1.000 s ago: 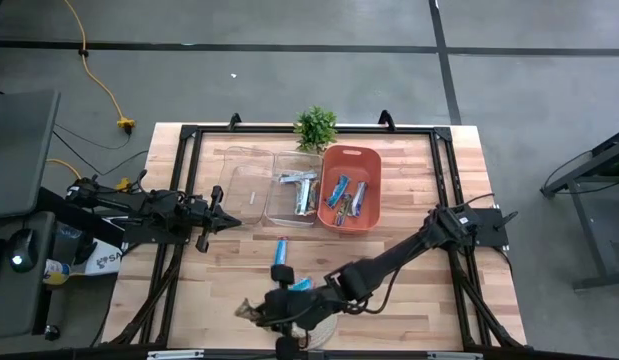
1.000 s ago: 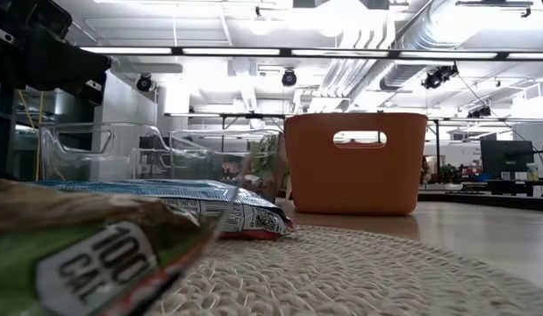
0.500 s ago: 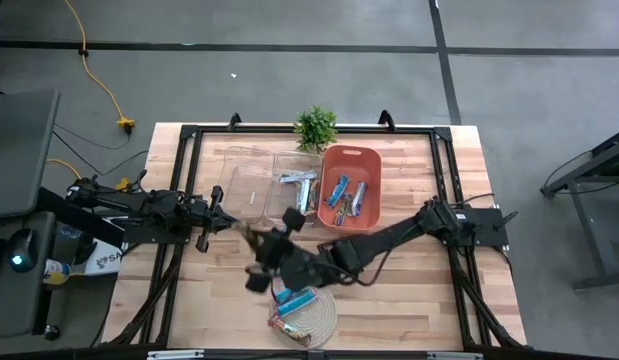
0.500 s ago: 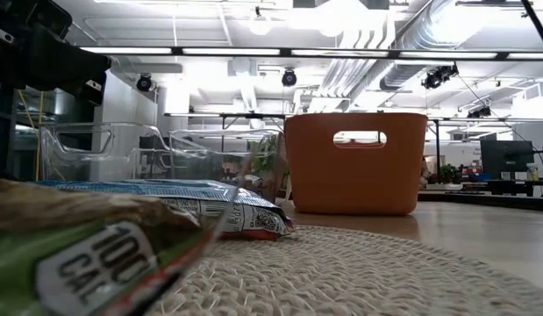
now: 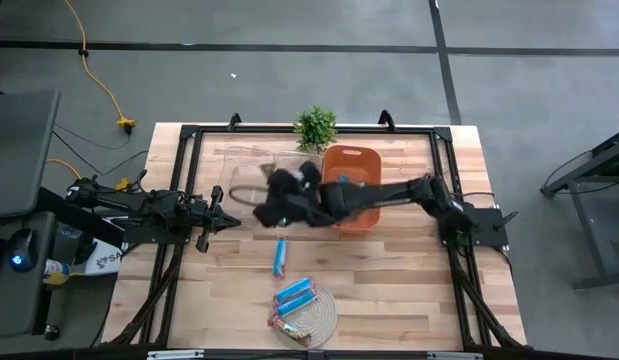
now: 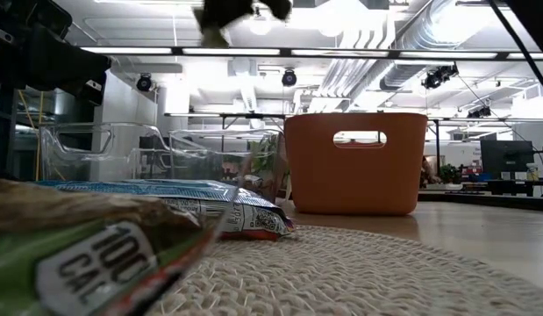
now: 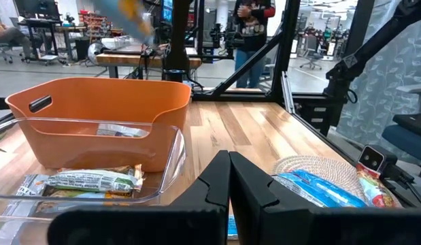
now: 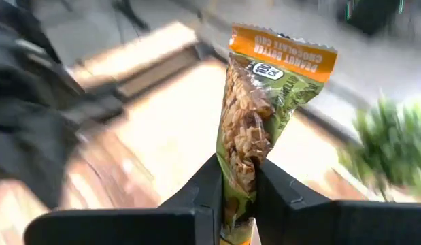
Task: Pick and place Granola Bars by type
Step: Put the yellow granola bar into the right transparent bin
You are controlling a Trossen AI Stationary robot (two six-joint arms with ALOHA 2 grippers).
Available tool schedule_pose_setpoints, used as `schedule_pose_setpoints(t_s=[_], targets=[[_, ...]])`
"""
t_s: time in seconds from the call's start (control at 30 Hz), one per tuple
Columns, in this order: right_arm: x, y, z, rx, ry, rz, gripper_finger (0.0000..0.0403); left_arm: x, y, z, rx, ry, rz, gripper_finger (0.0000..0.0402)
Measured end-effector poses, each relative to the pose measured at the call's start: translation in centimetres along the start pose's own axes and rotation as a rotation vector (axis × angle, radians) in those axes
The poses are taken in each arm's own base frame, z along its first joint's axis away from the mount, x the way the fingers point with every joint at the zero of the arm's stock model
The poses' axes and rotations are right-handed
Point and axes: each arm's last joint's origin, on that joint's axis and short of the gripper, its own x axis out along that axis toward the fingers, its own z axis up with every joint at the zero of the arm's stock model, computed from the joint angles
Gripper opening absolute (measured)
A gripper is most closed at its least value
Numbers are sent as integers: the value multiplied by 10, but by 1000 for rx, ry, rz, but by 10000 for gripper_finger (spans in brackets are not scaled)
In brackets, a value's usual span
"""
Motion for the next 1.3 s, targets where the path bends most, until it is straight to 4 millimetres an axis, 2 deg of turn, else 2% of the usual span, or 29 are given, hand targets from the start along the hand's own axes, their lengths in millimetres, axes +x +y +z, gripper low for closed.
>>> schedule_pose_setpoints(t_s=[0.2,0.53,0.67,0.8,0.93,1.07,1.3], targets=[[19,-39,-2,-10,246,-81,47,0,0,0,0,0,0,1],[48,-70,-11,-107,360,-176,45,0,0,0,0,0,0,1],[73,-75,-23,-57,371,-145,44,0,0,0,0,0,0,1],[101,-78,-39,27,380,-44,44,0,0,0,0,0,0,1],[119,-85,-55,70,407,8,44,0,0,0,0,0,0,1],[127,-92,-67,90,462,9,44,0,0,0,0,0,0,1],[130,-90,-68,49,455,73,69,0,0,0,0,0,0,1]])
